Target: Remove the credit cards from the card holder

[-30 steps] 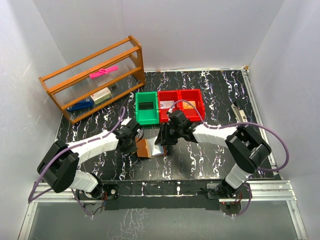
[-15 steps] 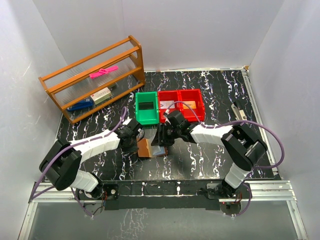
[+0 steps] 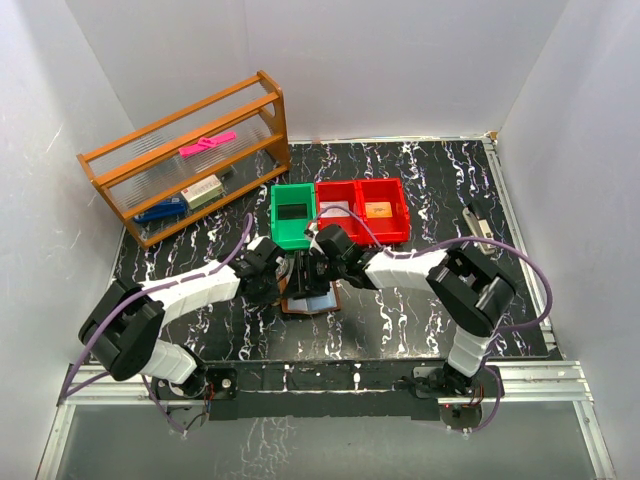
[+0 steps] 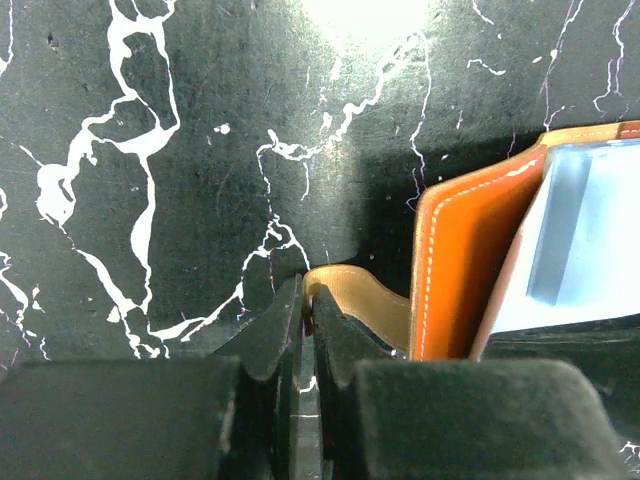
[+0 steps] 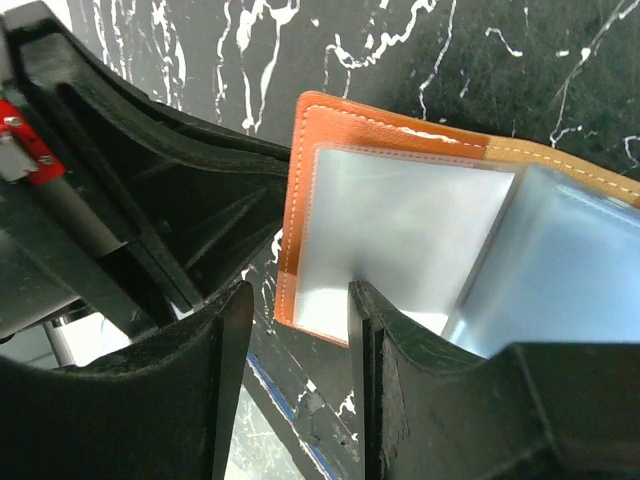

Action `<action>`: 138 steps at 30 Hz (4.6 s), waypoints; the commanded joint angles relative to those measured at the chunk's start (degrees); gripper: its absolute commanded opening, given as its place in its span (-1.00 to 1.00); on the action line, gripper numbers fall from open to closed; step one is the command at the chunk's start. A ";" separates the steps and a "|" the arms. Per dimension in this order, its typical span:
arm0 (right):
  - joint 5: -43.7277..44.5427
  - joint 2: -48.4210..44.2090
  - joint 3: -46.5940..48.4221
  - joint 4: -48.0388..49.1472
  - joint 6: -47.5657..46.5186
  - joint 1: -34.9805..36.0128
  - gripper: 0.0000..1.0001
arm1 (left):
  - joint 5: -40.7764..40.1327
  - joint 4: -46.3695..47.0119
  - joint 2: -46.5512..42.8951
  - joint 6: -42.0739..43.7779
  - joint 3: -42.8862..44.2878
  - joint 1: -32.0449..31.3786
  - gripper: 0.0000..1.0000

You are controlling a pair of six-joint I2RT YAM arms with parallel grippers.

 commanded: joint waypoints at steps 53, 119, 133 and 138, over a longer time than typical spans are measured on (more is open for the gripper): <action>12.78 1.58 -4.32 -1.02 1.99 0.21 -0.51 | 2.45 6.81 -6.57 -0.10 -0.18 0.30 0.52; 15.98 -10.92 -6.40 -14.12 -3.36 -5.68 -0.10 | 24.32 13.80 -3.98 5.85 -2.58 9.12 -1.00; 4.49 -8.34 -6.58 -4.09 -0.79 -5.59 -0.19 | 24.75 14.78 -3.16 4.95 -3.67 9.03 -1.00; 3.23 -7.48 -5.76 -1.26 1.43 -5.61 -0.19 | 24.65 14.74 -3.16 4.56 -4.33 8.98 -1.00</action>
